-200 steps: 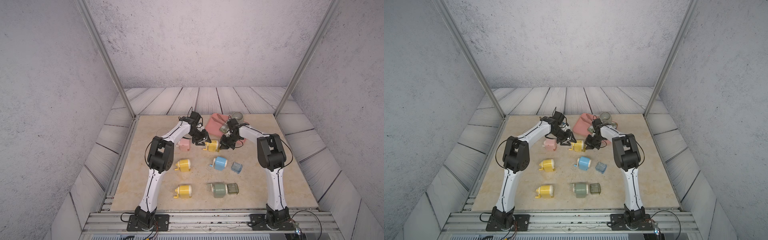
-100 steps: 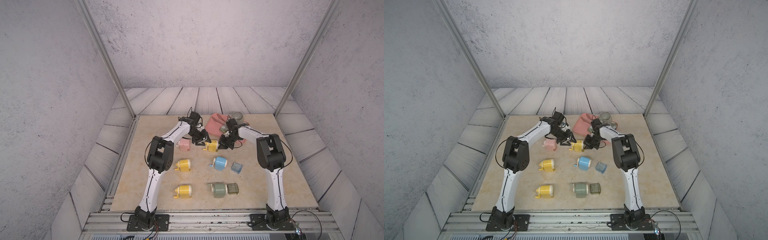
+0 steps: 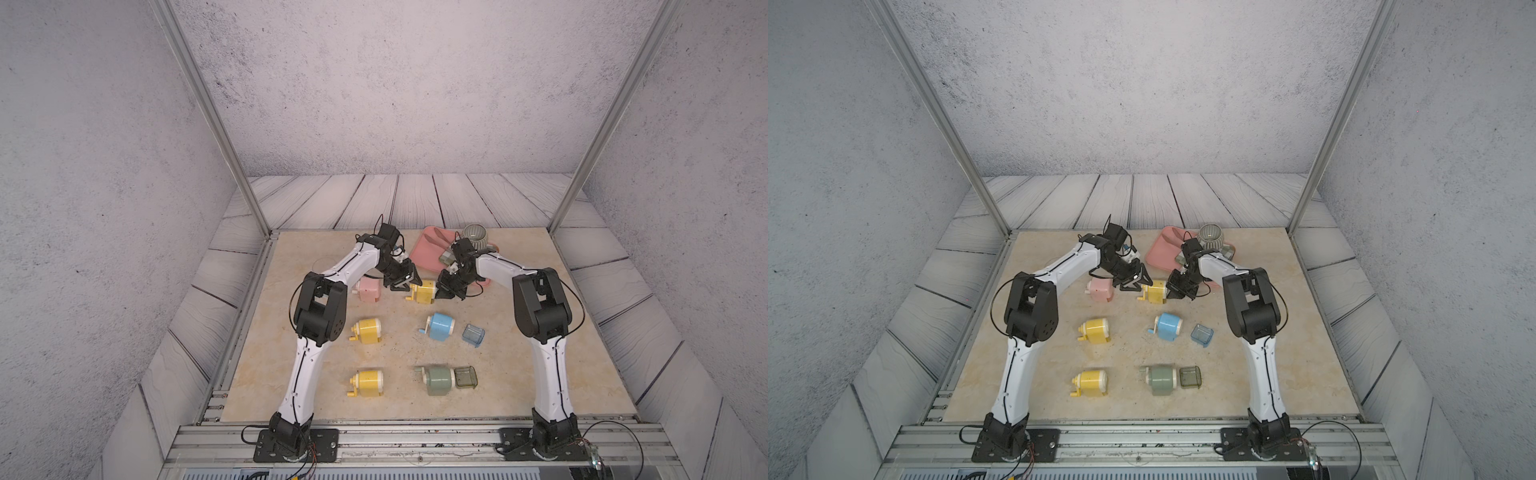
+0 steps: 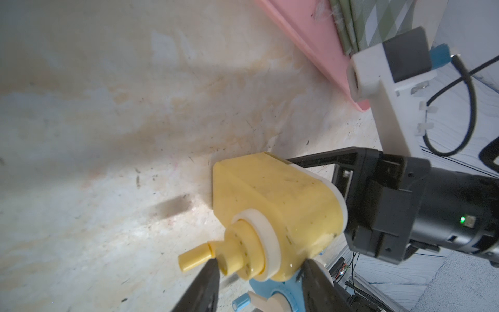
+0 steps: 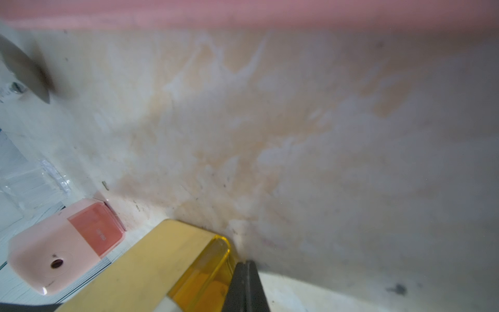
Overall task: Put the tray back into the pencil sharpener
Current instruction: Close the container of the pencil sharpener, then pick up the container from the center of the board.
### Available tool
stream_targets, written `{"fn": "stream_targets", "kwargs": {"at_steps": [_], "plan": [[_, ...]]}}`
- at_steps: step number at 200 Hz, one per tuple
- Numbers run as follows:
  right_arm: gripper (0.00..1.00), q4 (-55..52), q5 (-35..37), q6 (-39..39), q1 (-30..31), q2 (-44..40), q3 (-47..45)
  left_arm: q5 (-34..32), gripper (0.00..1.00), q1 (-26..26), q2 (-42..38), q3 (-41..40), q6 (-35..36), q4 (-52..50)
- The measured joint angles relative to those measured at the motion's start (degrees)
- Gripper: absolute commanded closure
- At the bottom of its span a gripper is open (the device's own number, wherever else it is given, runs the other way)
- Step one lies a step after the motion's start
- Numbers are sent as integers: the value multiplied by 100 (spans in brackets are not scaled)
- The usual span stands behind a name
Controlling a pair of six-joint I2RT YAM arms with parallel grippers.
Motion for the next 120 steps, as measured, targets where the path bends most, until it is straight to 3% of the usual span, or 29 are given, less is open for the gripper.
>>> {"fn": "stream_targets", "kwargs": {"at_steps": [53, 116, 120], "plan": [[74, -962, 879, -546, 9, -455, 887, -26, 45, -2, -22, -13, -2, 37], [67, -1644, 2028, -938, -11, -1814, 767, -186, 28, -11, -275, -181, -57, 236], [67, -1668, 2098, -951, -17, -1897, 695, -195, 21, -11, -332, -199, -48, 260]]}}
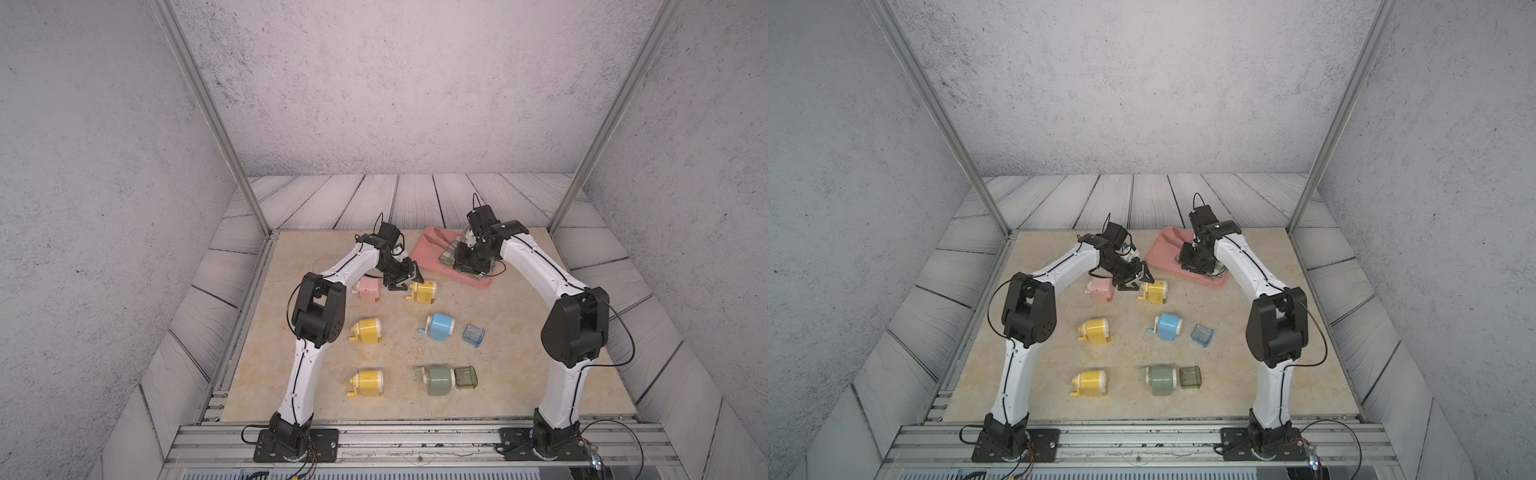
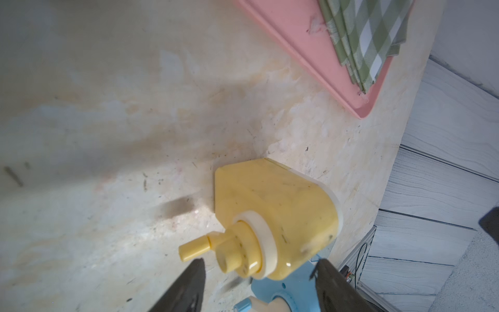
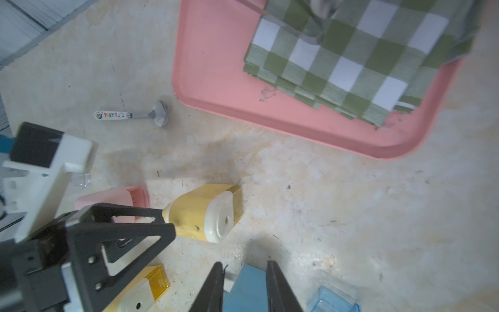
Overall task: Put the tray back into the pencil sharpener
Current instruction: Pick up the container from the center of the board.
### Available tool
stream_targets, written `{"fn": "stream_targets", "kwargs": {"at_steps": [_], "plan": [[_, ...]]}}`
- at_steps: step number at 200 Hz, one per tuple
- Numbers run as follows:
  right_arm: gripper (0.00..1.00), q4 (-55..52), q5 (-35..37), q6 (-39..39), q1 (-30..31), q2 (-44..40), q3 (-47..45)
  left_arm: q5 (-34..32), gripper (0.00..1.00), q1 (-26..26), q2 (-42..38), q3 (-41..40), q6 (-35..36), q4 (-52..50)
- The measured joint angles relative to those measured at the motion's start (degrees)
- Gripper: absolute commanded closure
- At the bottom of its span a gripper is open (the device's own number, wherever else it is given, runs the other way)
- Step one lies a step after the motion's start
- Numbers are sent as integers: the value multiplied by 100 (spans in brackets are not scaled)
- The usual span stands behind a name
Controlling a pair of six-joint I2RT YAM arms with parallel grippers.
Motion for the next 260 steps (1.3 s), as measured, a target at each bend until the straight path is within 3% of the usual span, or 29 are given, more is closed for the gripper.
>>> {"fn": "stream_targets", "kwargs": {"at_steps": [9, 57, 88, 138, 165, 194, 260], "plan": [[67, -70, 151, 0, -9, -173, -168, -17, 1, 2, -164, -31, -7, 63], [63, -254, 682, 236, -44, -994, -1189, -140, 0, 46, -1554, -459, 22, 498], [62, -249, 824, 662, -44, -1580, -1945, -326, 14, 87, -2323, -911, 129, 501], [64, 33, 802, 1174, -44, -2627, -3195, -767, 15, 87, -3130, -2297, 162, 173], [68, 299, 584, 1338, -44, -2782, -3827, -887, 17, 87, -3523, -2994, 42, 76], [68, 568, 407, 1508, -44, -2712, -4428, -822, 20, 87, -3495, -3034, -22, 33], [71, 1086, 264, 1725, -37, -2122, -4483, -553, 22, 87, -3132, -2850, 9, -103]]}}
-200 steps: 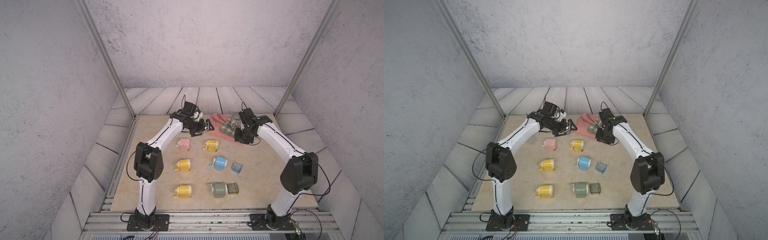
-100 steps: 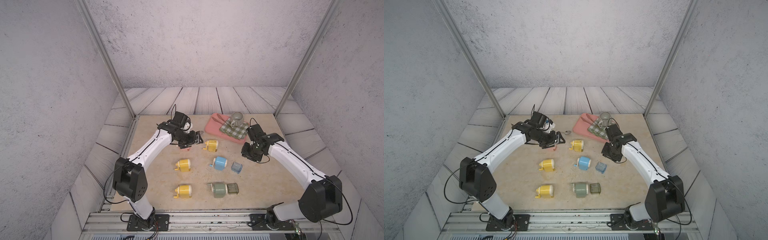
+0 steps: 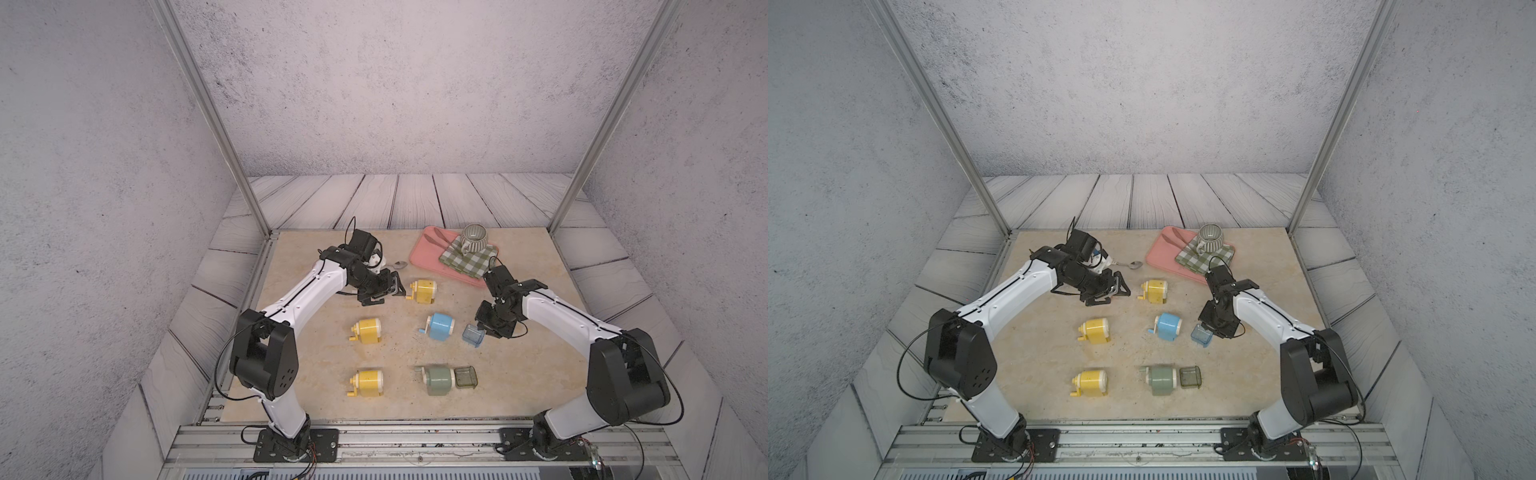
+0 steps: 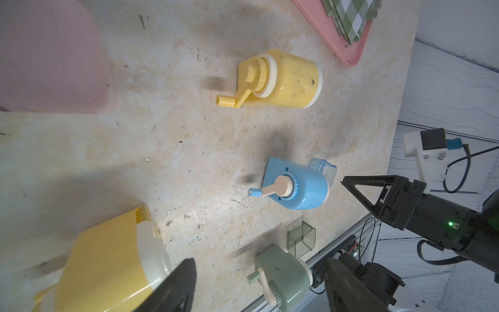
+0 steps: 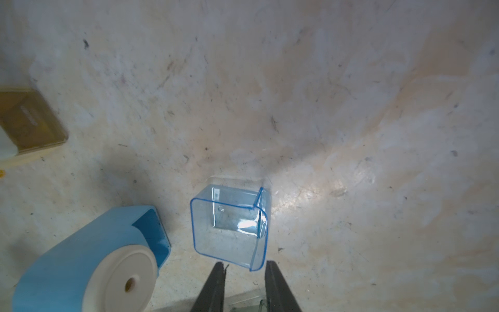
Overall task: Put the tray back into the pencil sharpener
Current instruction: Pick up the container from the center of the board.
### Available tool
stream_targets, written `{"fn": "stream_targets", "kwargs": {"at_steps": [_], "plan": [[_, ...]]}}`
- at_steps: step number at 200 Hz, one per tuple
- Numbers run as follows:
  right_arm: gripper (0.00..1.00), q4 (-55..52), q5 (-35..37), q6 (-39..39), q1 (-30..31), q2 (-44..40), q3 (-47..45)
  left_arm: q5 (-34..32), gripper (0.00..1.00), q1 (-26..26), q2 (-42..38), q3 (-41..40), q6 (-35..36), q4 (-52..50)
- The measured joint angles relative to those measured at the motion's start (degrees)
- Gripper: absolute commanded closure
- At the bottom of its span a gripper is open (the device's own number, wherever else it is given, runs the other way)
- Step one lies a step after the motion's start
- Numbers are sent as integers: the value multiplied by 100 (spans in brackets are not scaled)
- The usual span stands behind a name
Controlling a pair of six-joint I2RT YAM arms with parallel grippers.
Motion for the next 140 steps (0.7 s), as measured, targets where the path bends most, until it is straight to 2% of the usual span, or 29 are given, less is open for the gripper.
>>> {"fn": "stream_targets", "kwargs": {"at_steps": [95, 140], "plan": [[72, -11, 0, 107, 4, 188, -114, 275, 24, -2, 254, 83, 87, 2], [75, -7, -7, 107, 11, 402, -227, 376, 25, 0, 289, 87, 85, 79]]}}
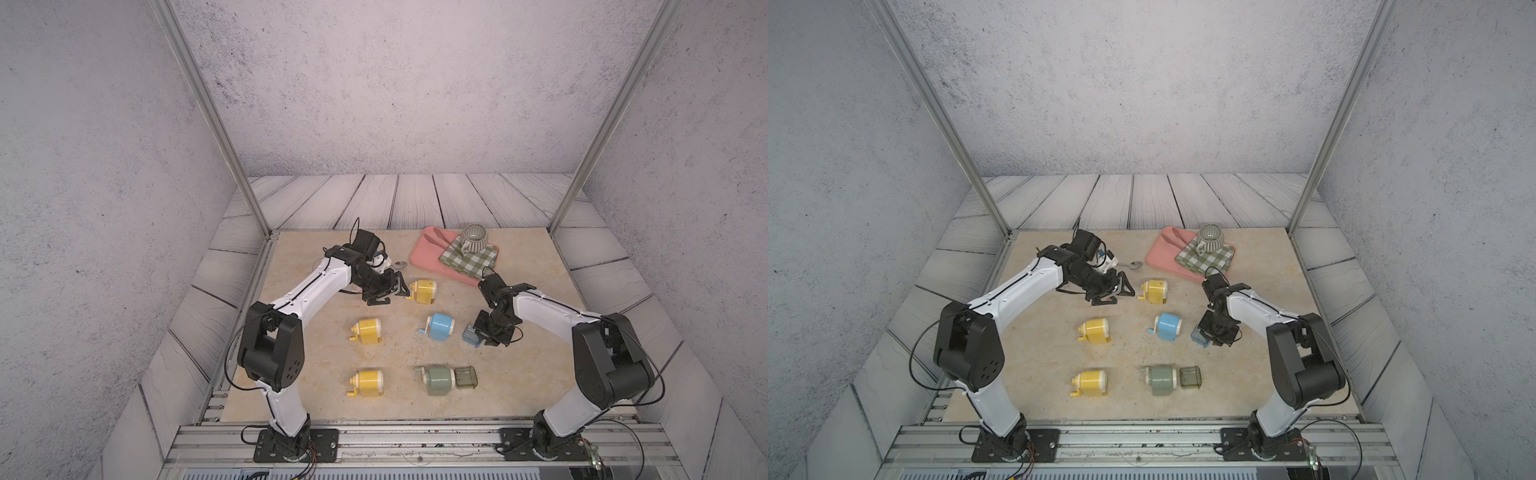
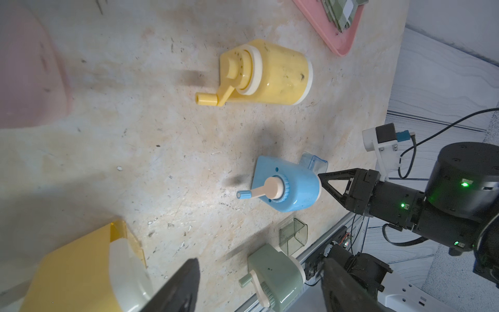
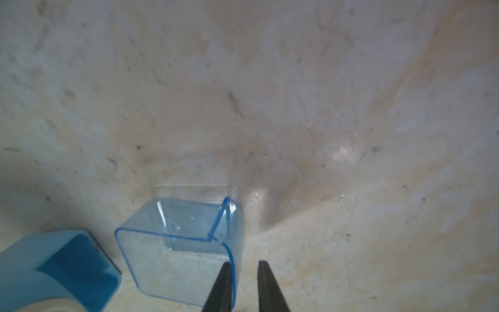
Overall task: Put the tray back into the pencil sharpener
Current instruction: Pick up the container from the center of the board, then close the container of the pencil sharpener.
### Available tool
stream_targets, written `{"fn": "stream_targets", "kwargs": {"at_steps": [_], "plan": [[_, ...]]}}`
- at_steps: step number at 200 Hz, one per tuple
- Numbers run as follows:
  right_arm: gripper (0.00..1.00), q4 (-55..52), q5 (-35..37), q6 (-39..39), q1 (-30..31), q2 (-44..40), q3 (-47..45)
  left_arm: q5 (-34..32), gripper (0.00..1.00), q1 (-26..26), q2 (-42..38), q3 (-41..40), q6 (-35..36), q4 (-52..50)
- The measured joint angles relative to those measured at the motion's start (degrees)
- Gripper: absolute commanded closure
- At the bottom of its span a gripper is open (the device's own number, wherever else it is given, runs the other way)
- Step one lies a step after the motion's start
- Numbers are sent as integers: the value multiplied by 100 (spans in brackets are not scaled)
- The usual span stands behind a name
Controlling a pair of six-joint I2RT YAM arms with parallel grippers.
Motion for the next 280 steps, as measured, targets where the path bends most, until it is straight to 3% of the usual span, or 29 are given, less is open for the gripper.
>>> {"fn": "stream_targets", "kwargs": {"at_steps": [99, 146, 184, 280], "plan": [[94, -9, 31, -146, 0, 192, 33, 46, 26, 0, 70, 133, 4, 37], [97, -629, 166, -542, 0, 195, 702, -4, 19, -50, 308, 485, 68, -72], [98, -1209, 136, -887, 2, 221, 1311, -144, 17, -350, 678, 981, 129, -94], [98, -1405, -317, -925, 4, 221, 896, -581, 14, -1235, 1480, 1314, 122, -249]]}}
